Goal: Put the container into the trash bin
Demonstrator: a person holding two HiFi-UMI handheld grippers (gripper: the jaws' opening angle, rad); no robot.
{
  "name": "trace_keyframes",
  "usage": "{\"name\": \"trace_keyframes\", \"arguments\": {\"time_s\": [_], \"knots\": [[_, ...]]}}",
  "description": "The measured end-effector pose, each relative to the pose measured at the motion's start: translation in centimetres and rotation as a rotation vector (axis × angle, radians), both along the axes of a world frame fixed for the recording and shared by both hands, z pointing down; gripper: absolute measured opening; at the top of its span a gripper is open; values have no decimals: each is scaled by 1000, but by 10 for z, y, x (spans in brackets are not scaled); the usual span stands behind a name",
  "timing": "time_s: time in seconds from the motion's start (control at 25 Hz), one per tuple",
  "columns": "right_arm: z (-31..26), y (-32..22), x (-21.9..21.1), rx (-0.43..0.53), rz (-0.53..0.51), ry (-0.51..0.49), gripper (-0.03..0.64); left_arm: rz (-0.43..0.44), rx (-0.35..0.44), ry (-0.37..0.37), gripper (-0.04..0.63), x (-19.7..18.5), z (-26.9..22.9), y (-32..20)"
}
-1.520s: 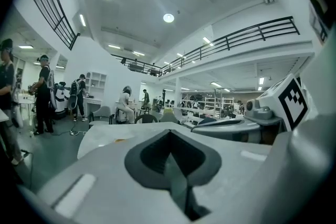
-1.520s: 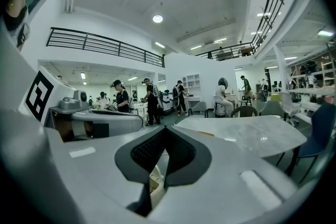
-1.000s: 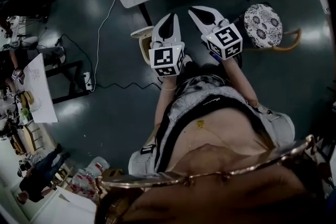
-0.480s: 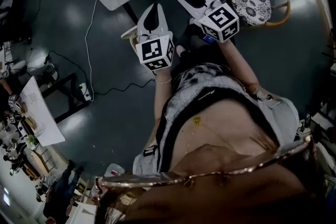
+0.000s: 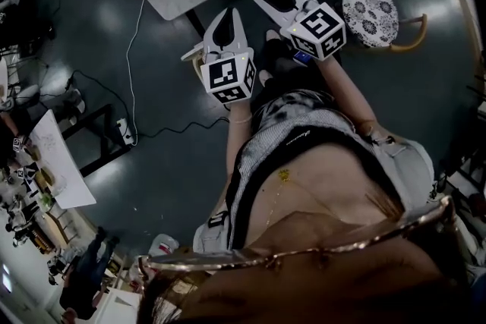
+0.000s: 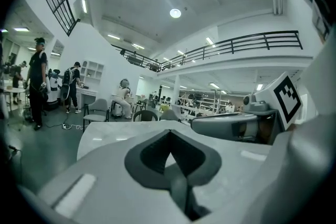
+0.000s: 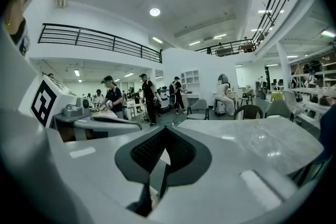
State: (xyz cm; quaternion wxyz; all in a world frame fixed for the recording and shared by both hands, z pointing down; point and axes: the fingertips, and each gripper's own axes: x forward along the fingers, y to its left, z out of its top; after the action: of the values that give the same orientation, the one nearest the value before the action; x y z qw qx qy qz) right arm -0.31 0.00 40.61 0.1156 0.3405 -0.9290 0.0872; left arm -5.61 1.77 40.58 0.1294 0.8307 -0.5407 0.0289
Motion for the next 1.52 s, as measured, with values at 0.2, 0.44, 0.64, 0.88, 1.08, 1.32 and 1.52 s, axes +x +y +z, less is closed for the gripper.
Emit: {"name": "trace_keyframes", "arguments": {"time_s": [0.2, 0.44, 0.64, 0.88, 1.08, 1.32, 1.52], "knots": [[-1, -34, 1, -4, -19, -14, 20, -30, -14, -12, 2, -5, 0, -34], [-2, -88, 13, 0, -47, -27, 20, -81, -12, -39, 2, -1, -3, -85], [-8, -134, 20, 14, -74, -18, 20, -113, -18, -62, 2, 5, -10, -122], [4, -167, 16, 4, -151, -9, 21, -167, -34, -46, 2, 10, -2, -158], [15, -188, 19, -12, -207, -3, 21, -210, -49, -52, 2, 18, 6, -176], [26, -201, 17, -35, -240, 2, 21, -253, -79, -43, 2, 14, 15, -187], [26, -210, 15, -40, -227, 0, 21, -259, -78, -51, 2, 6, 13, -196]]}}
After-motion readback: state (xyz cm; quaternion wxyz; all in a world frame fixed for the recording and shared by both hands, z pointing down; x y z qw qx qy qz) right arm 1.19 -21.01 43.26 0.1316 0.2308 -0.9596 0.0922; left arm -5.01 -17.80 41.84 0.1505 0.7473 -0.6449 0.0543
